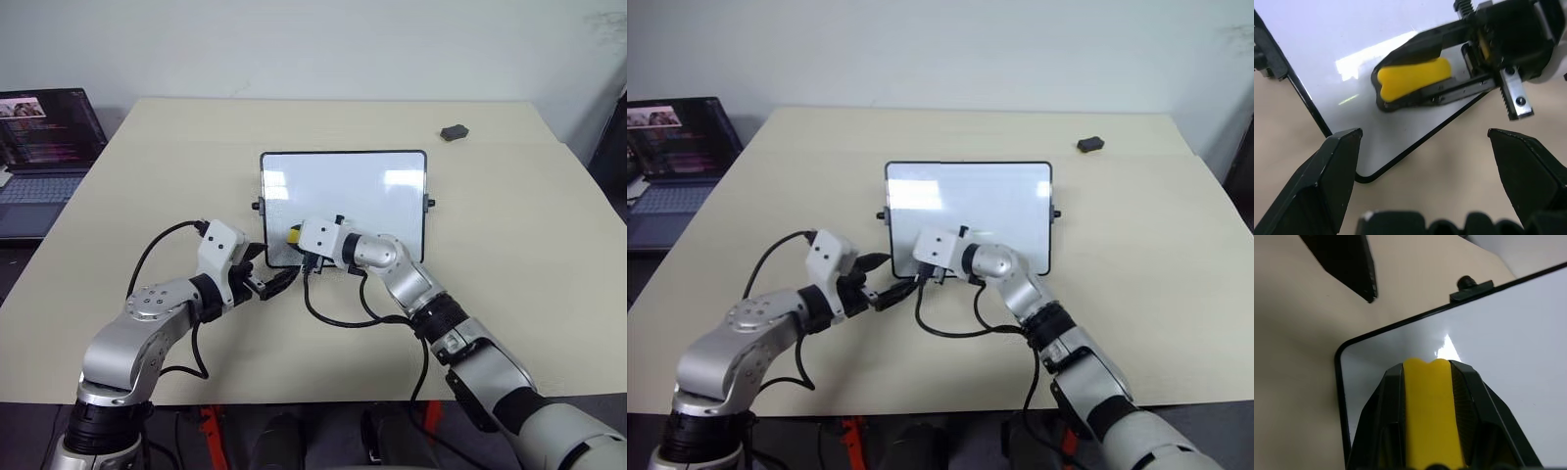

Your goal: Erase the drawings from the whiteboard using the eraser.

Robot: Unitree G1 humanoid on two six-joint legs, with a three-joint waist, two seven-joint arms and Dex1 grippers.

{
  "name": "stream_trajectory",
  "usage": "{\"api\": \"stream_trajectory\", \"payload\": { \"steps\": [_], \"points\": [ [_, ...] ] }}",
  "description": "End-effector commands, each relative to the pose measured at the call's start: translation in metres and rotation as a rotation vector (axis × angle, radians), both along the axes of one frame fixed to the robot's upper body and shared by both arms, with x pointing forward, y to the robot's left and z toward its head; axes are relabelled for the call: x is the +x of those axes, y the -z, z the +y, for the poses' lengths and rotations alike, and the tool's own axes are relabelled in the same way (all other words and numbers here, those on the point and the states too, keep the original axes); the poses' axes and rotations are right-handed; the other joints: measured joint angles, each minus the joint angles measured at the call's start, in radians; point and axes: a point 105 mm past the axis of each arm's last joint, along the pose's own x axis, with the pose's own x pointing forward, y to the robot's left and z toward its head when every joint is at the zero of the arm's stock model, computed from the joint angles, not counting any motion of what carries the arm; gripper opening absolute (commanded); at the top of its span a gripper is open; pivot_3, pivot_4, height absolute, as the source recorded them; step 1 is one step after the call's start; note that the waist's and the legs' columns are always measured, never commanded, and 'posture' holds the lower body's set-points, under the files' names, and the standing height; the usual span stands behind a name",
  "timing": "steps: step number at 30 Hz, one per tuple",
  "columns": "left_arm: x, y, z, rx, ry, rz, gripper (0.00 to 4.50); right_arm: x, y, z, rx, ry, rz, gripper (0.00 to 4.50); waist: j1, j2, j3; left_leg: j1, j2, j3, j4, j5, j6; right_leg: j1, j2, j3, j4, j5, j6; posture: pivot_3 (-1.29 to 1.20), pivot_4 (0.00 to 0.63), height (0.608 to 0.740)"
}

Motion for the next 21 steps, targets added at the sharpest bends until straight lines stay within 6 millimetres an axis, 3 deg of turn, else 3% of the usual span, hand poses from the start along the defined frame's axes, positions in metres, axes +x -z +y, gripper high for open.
{"api": "stream_trajectory", "payload": {
  "steps": [1,5,8,15,21],
  "points": [
    [-0.004,-0.011,-0.010,-0.026,0.068,-0.052,4.50,-0.004,-0.046,-0.028,0.201,0.086,-0.050,0.97,0.012,0.000,0.000,-0.001,0.000,0.000,0.000,0.000,0.000,0.000,0.000,0.000,-0.001,0.000,0.000,0.00,0.150,0.740],
    [-0.013,-0.019,-0.031,-0.050,0.225,-0.097,4.50,-0.031,-0.062,-0.083,0.342,0.246,-0.050,0.97,0.022,0.000,0.000,-0.004,0.000,-0.001,-0.001,0.000,0.000,-0.002,0.000,-0.001,-0.004,-0.001,0.001,0.00,0.150,0.740],
    [-0.019,-0.019,-0.047,-0.064,0.335,-0.102,4.50,-0.050,-0.060,-0.120,0.417,0.418,-0.018,0.97,0.020,0.000,0.000,-0.007,0.000,-0.001,0.000,-0.001,-0.001,-0.003,-0.001,-0.001,-0.004,-0.001,0.001,0.00,0.150,0.740],
    [-0.028,-0.022,-0.073,-0.067,0.607,-0.079,4.50,-0.082,-0.018,-0.193,0.483,0.848,0.121,0.97,0.010,0.000,0.000,0.000,0.000,0.000,0.000,0.000,0.000,0.000,0.001,0.001,0.000,-0.001,0.001,0.00,0.150,0.740],
    [-0.025,-0.019,-0.085,0.022,0.747,-0.074,4.50,-0.082,0.011,-0.235,0.512,1.062,0.193,0.97,0.010,0.001,0.000,0.001,-0.001,0.003,0.000,0.000,0.000,0.001,0.002,0.002,0.000,-0.001,0.001,0.00,0.150,0.740]
  ]
}}
